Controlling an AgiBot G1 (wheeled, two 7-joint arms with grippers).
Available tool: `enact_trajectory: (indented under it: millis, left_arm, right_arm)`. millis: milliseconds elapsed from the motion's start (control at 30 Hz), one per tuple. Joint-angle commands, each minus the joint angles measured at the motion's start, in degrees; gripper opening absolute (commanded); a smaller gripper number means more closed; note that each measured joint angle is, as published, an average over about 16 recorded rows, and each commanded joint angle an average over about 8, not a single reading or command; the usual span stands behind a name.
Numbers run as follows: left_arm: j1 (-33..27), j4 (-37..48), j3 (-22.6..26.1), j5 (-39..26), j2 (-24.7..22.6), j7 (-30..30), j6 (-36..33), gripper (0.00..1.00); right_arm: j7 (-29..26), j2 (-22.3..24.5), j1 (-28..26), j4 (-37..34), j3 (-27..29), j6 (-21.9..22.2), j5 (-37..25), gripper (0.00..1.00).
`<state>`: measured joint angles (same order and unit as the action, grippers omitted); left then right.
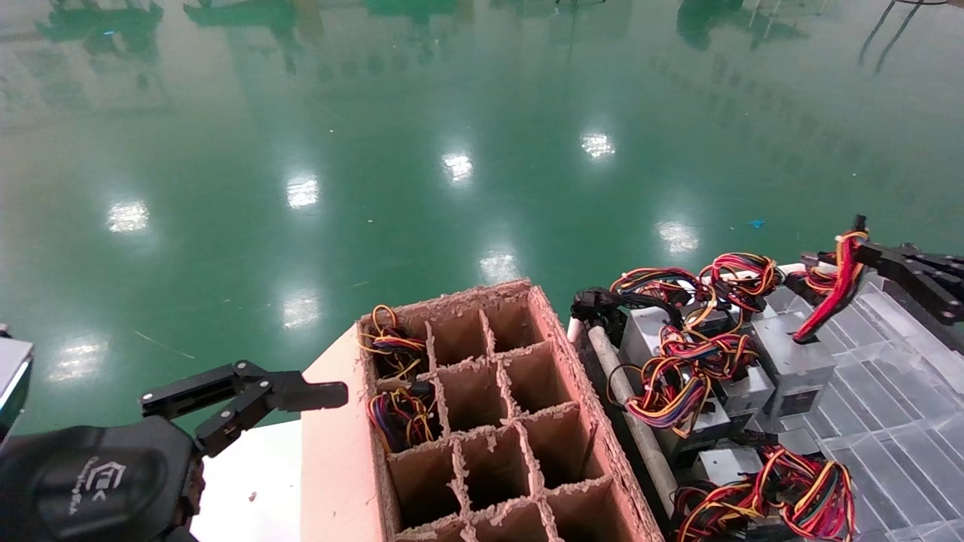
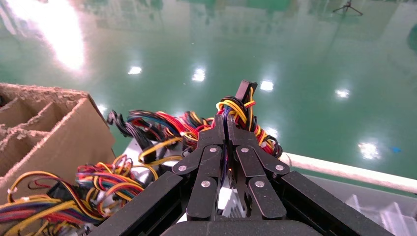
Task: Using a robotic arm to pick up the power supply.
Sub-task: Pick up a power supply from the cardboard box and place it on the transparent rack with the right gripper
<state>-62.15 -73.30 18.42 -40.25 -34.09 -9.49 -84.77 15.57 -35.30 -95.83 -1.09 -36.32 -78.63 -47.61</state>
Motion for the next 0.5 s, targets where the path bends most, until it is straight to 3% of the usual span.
enact_trajectory:
  millis: [33,500]
  left_arm:
    - [0.0,0.0,0.0,0.0,0.0,0.0,0.0,0.93]
    - [0.0,0.0,0.0,0.0,0.0,0.0,0.0,0.93]
  right_arm:
    - [0.0,-0.6,0.4,-0.1,0.2,0.4,0.2,0.00]
    - [-2.2,-1.9,1.6,0.6,0.6,-3.8,0.8,0.00]
